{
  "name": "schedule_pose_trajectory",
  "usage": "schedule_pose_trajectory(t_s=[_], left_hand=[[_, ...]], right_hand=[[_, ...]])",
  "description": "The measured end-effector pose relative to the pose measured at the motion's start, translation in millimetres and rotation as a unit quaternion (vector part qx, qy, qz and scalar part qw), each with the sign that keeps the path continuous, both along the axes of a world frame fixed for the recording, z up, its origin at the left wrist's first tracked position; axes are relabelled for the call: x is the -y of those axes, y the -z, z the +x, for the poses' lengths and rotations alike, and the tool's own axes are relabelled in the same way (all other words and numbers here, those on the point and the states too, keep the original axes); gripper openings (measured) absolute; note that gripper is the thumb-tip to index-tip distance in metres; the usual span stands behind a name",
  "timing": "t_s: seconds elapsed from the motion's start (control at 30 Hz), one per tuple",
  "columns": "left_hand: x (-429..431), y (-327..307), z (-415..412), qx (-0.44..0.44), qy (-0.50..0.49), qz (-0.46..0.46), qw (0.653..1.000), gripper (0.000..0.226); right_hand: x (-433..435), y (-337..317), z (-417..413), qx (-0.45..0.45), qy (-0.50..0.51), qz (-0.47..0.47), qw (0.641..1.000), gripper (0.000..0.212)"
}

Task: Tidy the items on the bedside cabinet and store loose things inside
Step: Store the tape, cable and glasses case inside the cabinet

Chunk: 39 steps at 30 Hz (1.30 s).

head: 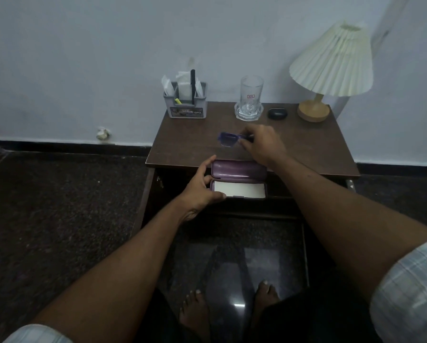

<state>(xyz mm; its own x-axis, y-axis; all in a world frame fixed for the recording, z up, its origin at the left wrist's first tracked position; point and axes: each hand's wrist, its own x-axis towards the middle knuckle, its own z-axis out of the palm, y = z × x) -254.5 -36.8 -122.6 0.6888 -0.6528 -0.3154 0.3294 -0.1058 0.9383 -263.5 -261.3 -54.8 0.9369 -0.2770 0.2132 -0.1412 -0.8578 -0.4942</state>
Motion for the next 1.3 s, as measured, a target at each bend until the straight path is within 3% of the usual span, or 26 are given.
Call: schedule_pose_trajectory(t_s=[0.33, 0.6, 1.3], left_hand=[[4.4, -11.0, -8.6, 0.012, -0.035, -0.006, 0.999, 0.109], [4.9, -20.5, -18.0, 0.003, -0.052, -0.026, 0.998, 0.12], [8.0, -29.3, -15.0, 0.004, -0.075, -0.031, 0.997, 0.107]], right_hand=[[-11.9, -30.7, -44.1, 0.032, -0.075, -0.014, 0.997, 0.017], [-26.1, -15.4, -70.7, 0.014, -0.11, -0.018, 0.994, 0.014], [-32.3, 12.7, -87.0, 0.006, -0.135, -0.072, 0.988, 0.028]])
